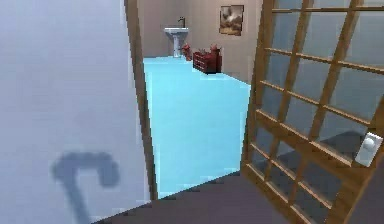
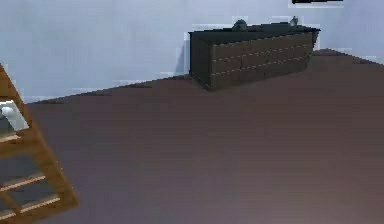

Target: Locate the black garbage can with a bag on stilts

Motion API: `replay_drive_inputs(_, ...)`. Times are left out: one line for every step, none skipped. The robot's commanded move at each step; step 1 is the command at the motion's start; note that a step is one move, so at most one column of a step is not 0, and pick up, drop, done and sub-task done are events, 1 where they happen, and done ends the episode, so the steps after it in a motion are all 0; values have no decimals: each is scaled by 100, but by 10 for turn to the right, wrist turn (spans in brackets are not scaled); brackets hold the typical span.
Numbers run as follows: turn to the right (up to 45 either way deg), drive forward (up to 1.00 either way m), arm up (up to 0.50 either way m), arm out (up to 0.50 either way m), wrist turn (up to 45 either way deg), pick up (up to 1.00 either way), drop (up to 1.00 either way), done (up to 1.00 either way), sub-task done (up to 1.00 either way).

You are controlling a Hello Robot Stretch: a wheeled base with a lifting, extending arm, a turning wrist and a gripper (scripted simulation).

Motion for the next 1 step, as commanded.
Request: replay_drive_inputs(0,100,0,0,0,0,0,0,0)
